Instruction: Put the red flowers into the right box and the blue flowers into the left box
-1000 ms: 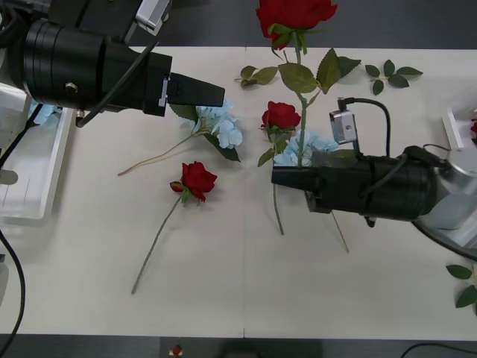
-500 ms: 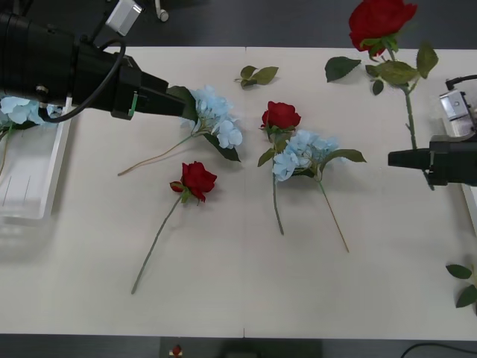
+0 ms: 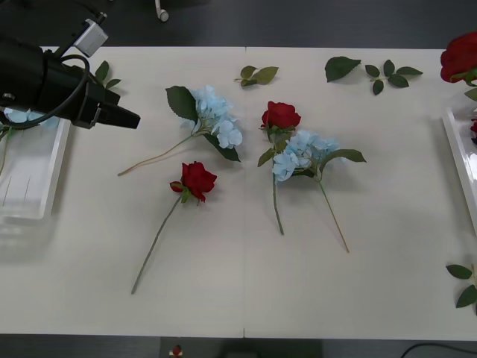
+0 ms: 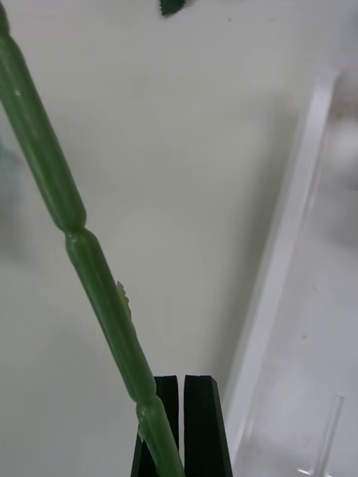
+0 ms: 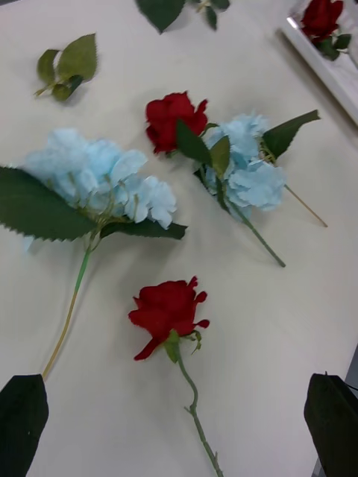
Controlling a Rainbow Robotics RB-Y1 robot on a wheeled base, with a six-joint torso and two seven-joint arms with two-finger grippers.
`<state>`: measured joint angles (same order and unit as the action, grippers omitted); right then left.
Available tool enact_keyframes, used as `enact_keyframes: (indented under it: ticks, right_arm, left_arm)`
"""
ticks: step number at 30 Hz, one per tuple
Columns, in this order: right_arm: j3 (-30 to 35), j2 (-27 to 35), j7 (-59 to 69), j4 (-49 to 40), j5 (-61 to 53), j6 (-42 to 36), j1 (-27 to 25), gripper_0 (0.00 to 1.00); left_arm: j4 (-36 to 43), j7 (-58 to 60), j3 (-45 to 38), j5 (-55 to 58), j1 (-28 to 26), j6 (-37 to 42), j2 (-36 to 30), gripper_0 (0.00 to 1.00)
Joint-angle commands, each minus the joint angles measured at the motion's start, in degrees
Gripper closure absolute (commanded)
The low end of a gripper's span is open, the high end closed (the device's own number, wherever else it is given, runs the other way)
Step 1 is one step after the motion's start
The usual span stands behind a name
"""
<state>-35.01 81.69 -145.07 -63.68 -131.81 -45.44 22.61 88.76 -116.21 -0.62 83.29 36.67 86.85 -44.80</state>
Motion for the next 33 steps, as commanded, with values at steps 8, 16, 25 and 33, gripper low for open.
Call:
enact_keyframes:
  ticks: [8,16,25,33]
  right_arm:
    - [1.4,1.3,0.8,16.0,11.5,-0.3,4.5,1.0]
    - [1.4,-3.3,0.5,26.3,17.6,2.2,7.5,1.0]
    - [1.4,-10.0,0.7,31.5,24.4,9.8,8.9,1.0]
    - [1.4,-11.2,0.6,33.4,27.3,11.9,8.9,1.0]
  left_arm:
    - [17.0,25.2,-1.9,-12.5,-11.3,-1.8,-2.5,0.0]
    - [23.1,35.4,0.3,-20.4,-16.5,-1.9,1.5,0.0]
    - [23.5,39.1,7.4,-28.6,-17.3,-1.9,5.4,0.0]
    - [23.5,44.1,14.9,-37.1,-17.5,-2.0,7.4,0.0]
